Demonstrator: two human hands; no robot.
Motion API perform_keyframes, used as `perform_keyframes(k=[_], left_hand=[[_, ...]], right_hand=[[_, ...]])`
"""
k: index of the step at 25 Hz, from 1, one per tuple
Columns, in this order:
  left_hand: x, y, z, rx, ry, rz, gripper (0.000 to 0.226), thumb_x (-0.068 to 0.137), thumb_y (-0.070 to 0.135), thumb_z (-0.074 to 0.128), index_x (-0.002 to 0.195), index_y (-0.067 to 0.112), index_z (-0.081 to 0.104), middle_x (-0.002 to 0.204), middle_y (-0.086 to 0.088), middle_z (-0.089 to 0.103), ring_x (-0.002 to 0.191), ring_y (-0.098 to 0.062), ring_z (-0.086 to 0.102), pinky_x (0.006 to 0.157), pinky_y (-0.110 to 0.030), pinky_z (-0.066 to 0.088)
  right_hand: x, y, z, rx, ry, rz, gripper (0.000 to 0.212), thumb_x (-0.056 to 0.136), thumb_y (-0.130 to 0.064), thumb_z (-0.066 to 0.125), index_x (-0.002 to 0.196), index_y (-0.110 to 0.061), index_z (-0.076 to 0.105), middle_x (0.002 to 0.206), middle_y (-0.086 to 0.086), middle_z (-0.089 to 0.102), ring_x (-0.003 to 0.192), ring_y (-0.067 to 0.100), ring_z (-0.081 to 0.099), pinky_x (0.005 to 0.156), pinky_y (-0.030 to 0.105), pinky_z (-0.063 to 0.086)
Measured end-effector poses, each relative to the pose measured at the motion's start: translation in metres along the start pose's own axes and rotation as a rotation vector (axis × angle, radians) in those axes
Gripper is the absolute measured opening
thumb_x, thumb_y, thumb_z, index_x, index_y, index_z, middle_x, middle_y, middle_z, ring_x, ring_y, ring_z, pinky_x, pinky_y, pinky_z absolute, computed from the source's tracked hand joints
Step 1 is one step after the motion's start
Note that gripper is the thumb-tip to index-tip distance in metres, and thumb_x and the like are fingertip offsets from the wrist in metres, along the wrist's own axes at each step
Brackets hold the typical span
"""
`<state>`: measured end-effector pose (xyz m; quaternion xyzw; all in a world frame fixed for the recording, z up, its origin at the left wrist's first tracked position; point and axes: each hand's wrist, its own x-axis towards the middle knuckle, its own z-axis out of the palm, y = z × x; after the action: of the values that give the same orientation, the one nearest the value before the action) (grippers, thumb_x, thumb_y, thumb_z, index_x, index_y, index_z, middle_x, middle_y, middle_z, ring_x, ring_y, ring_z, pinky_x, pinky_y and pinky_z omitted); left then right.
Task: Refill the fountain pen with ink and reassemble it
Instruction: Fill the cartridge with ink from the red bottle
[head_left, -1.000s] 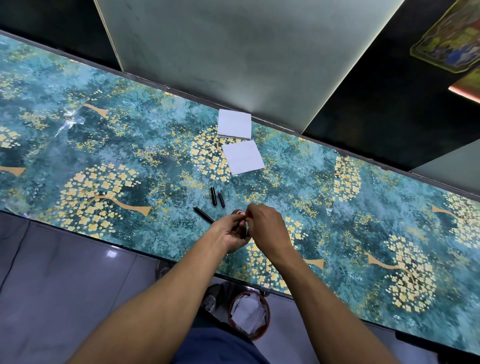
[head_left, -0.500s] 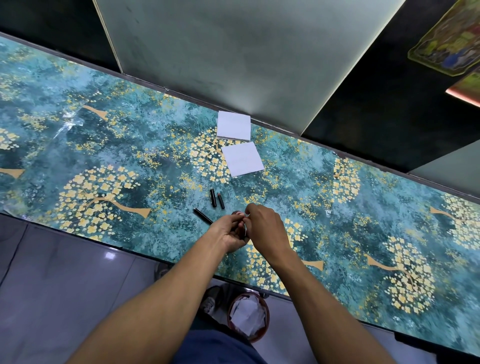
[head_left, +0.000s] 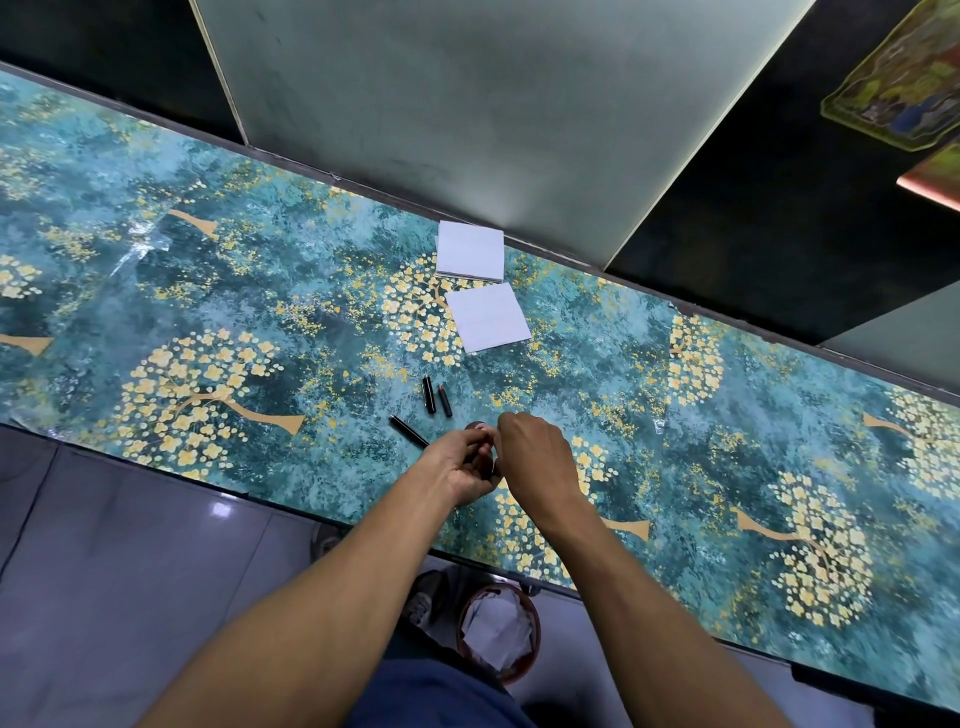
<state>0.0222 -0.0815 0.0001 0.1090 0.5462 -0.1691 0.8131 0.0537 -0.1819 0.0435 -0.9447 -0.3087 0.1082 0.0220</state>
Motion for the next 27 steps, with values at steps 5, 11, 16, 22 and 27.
perform_keyframes(k=[5, 11, 16, 22, 27], left_hand=[[-0.001, 0.0031, 0.0, -0.02, 0.0, -0.01, 0.016, 0.09, 0.008, 0.066, 0.077, 0.001, 0.06, 0.061, -0.004, 0.051, 0.048, -0.01, 0.047, 0.062, -0.027, 0.051], [-0.0006, 0.0016, -0.0023, 0.014, -0.015, -0.01, 0.018, 0.092, 0.009, 0.062, 0.075, 0.004, 0.058, 0.058, -0.002, 0.053, 0.044, -0.008, 0.046, 0.051, -0.024, 0.05], [0.0011, 0.0012, -0.0025, 0.016, -0.006, -0.004, 0.019, 0.091, 0.01, 0.064, 0.074, 0.005, 0.059, 0.056, -0.002, 0.052, 0.039, -0.009, 0.045, 0.051, -0.025, 0.051], [-0.0011, 0.0023, -0.004, 0.002, -0.012, -0.014, 0.019, 0.093, 0.01, 0.063, 0.076, 0.003, 0.058, 0.056, -0.003, 0.049, 0.046, -0.01, 0.044, 0.045, -0.022, 0.051], [0.0043, 0.0023, -0.0045, 0.023, -0.012, -0.007, 0.022, 0.093, 0.01, 0.062, 0.073, 0.006, 0.056, 0.054, -0.002, 0.048, 0.042, -0.009, 0.042, 0.043, -0.02, 0.046]], right_hand=[[-0.0001, 0.0065, 0.0033, 0.21, 0.033, 0.047, 0.012, 0.095, -0.023, 0.059, 0.092, -0.012, 0.06, 0.086, 0.008, 0.064, 0.072, 0.028, 0.055, 0.058, 0.037, 0.041], [-0.001, 0.0045, 0.0074, 0.141, 0.048, 0.025, 0.016, 0.099, -0.021, 0.052, 0.087, -0.012, 0.057, 0.085, 0.008, 0.063, 0.065, 0.026, 0.046, 0.056, 0.034, 0.033], [-0.0009, 0.0024, 0.0074, 0.119, 0.04, 0.041, 0.025, 0.103, -0.024, 0.045, 0.08, -0.014, 0.049, 0.083, 0.008, 0.062, 0.066, 0.028, 0.051, 0.056, 0.034, 0.032], [-0.0036, 0.0031, 0.0045, 0.149, 0.035, 0.014, 0.008, 0.097, -0.02, 0.057, 0.095, -0.013, 0.059, 0.088, 0.007, 0.062, 0.07, 0.026, 0.051, 0.058, 0.033, 0.035], [-0.003, -0.0016, 0.0049, 0.081, 0.049, -0.015, 0.007, 0.097, -0.016, 0.056, 0.092, -0.012, 0.057, 0.089, 0.009, 0.062, 0.074, 0.03, 0.057, 0.058, 0.034, 0.03]])
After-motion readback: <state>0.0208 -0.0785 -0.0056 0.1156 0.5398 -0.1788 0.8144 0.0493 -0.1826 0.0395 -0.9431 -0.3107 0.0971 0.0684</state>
